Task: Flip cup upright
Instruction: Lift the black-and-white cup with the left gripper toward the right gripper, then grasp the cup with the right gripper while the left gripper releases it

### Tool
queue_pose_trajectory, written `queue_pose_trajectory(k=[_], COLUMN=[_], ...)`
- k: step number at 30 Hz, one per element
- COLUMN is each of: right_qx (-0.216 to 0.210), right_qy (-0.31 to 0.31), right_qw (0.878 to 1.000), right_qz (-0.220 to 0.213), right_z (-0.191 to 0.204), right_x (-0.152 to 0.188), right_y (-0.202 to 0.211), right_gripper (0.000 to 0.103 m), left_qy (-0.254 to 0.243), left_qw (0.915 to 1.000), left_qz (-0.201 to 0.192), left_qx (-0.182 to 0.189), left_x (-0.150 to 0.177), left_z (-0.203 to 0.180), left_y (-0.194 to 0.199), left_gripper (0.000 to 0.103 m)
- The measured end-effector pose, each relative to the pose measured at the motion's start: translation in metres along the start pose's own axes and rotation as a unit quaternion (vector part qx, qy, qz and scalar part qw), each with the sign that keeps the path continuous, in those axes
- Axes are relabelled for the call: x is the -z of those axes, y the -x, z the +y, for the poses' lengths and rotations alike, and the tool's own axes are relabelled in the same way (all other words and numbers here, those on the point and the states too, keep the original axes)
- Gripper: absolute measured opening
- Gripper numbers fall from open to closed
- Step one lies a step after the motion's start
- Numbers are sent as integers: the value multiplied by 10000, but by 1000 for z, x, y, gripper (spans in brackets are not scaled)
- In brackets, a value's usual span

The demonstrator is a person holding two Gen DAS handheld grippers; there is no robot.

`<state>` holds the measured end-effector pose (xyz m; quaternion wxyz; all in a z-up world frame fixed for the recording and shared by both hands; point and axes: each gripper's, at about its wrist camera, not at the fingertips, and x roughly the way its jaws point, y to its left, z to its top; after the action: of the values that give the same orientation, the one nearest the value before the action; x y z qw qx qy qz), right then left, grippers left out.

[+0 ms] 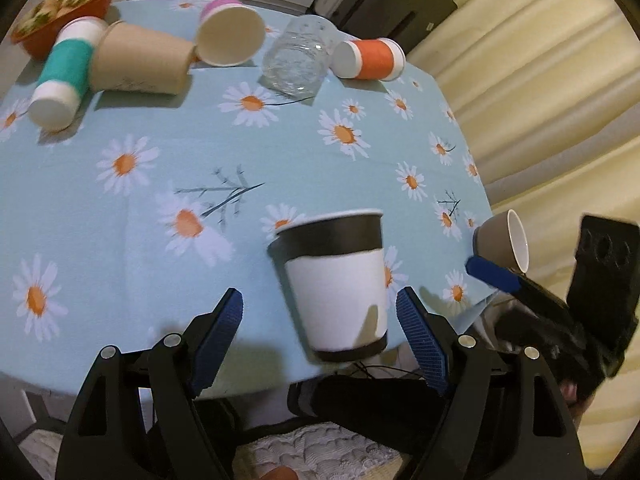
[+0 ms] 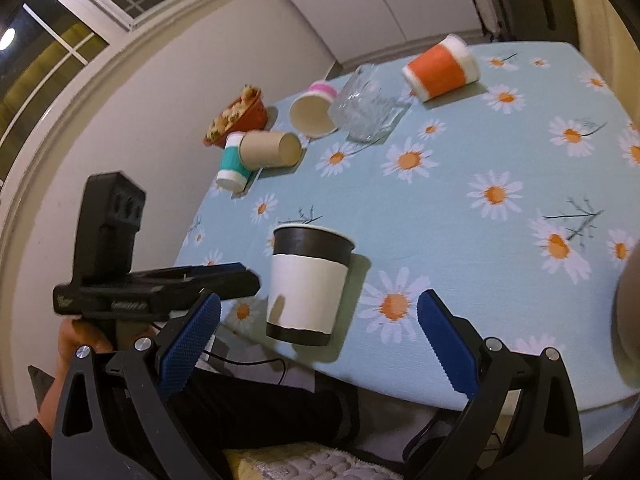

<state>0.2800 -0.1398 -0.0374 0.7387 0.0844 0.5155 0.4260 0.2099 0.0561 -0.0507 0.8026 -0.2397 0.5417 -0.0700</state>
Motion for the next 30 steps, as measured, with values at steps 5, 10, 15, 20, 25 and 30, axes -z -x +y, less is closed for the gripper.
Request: queue_pose_trajectory(k=[5,10,15,20,25,30], right_qx=[90,152,172,317,434,457], right_qy=[109,-8,-121,-141,-142,-157], right_qw=[9992,9959,9894,9846,9814,9815], right_qz=[374,892,1435,1715,1866,1852], right_z=[11,13,12,12,12,11], right_x=[-12,-26,-36,-41,-40,-39], right_y=[-22,-53,-85,-102,-112,-111], right_gripper=[98,98,93,86,74,66], left_qy=[161,254,262,266,344,416], left_qw=[9996,9990,9986,9983,9969,9957], left_qz=[-134,-300,-435,-454,-550,-598], left_qx=[206,227,159,257,452,566], left_x=[22,40,58,69,69,68], left_z=[15,26,34,39,42,44], left_y=[18,29,33,30,31,30], left_gripper=[77,77,77,77,77,77])
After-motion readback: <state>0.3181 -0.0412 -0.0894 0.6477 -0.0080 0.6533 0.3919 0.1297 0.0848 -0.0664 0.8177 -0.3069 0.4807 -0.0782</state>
